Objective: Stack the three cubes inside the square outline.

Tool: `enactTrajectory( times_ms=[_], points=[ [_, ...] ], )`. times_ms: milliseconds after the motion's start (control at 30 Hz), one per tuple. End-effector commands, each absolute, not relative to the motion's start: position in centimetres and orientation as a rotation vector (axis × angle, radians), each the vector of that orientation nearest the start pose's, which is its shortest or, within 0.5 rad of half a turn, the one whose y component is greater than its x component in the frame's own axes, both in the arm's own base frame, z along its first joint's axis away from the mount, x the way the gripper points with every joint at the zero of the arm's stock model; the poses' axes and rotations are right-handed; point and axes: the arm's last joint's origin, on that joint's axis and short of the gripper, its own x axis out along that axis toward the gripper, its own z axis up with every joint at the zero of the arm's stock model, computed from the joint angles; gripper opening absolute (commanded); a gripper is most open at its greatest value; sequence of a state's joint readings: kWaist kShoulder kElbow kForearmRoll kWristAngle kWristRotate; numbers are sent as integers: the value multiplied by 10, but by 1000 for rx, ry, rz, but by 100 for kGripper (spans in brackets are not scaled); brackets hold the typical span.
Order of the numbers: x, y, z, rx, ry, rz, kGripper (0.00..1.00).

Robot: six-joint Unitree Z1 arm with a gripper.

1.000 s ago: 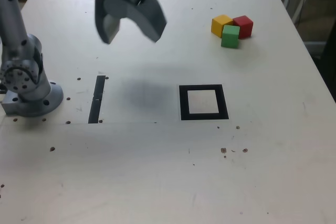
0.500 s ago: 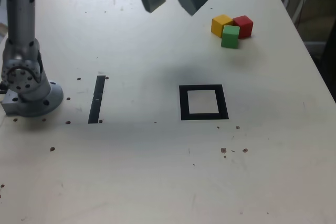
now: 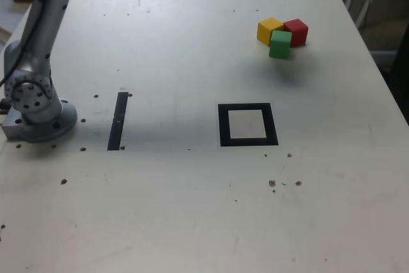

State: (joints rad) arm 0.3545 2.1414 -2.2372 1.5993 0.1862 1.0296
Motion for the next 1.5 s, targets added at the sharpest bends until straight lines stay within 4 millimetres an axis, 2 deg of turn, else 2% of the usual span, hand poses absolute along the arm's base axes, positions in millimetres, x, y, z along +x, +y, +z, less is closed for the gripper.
enactTrajectory(
  times_ms=[0,233,533,767,1000,1467],
  points=[
    [387,154,367,705,1528,-347,97],
    [407,167,349,747,1533,-370,97],
    [425,205,328,896,1491,-424,99],
    [437,224,307,1027,1449,-550,99],
    [447,233,291,1113,1412,-645,99],
    [458,240,273,1191,1440,-676,99]
  ],
)
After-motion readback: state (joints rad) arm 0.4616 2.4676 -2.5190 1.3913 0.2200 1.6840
